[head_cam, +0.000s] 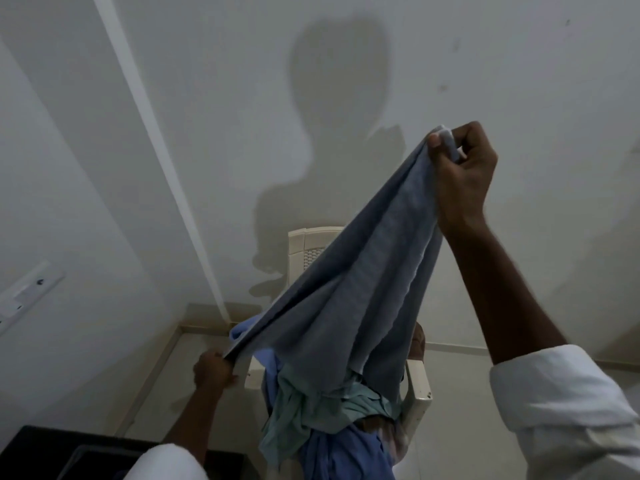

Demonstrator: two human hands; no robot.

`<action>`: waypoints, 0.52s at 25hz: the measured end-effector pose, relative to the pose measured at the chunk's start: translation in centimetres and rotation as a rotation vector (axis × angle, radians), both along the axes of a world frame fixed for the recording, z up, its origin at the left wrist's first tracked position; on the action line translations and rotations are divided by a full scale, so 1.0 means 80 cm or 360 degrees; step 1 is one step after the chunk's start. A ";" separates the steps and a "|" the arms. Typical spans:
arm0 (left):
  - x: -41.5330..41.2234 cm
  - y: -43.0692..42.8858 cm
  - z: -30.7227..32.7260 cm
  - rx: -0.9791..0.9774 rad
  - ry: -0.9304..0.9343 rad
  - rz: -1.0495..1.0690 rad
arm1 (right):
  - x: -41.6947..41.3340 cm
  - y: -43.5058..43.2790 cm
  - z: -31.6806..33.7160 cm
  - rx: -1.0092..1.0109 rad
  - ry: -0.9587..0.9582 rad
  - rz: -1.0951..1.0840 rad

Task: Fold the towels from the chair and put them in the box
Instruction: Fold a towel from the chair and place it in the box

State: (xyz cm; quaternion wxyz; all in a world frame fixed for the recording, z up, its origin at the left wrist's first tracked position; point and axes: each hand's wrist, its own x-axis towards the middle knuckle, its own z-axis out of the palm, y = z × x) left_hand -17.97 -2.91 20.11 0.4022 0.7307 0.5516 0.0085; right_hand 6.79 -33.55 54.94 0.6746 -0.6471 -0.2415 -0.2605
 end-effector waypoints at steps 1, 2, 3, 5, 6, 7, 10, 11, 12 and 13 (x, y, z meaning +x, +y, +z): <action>-0.013 0.003 -0.009 -0.0190 -0.0065 0.0152 | 0.005 0.001 0.002 0.0006 0.0004 -0.0010; -0.023 0.000 -0.010 -0.0419 -0.0224 0.0309 | 0.008 0.003 0.004 0.0003 0.0006 -0.0020; -0.031 -0.006 -0.011 -0.0601 -0.0359 0.0371 | 0.010 0.007 0.004 -0.0007 0.0008 -0.0028; -0.036 -0.010 -0.008 -0.0923 -0.0685 0.0528 | 0.010 0.018 0.000 -0.0024 0.0023 -0.0020; -0.036 -0.012 -0.003 -0.1009 -0.0787 0.0538 | 0.010 0.024 0.000 -0.0028 0.0028 -0.0013; -0.033 -0.009 0.000 -0.1062 -0.0889 0.0499 | 0.010 0.028 0.000 -0.0030 0.0029 -0.0014; -0.026 -0.002 0.013 -0.1225 -0.1200 0.0629 | 0.019 0.031 0.002 0.0006 0.0060 -0.0057; -0.027 0.000 0.018 -0.1254 -0.1294 0.0668 | 0.023 0.029 0.004 0.0016 0.0081 -0.0079; -0.030 0.001 0.023 -0.1250 -0.1375 0.0717 | 0.026 0.026 0.006 0.0020 0.0095 -0.0102; -0.032 0.003 0.026 -0.1249 -0.1494 0.0752 | 0.028 0.023 0.008 0.0018 0.0102 -0.0116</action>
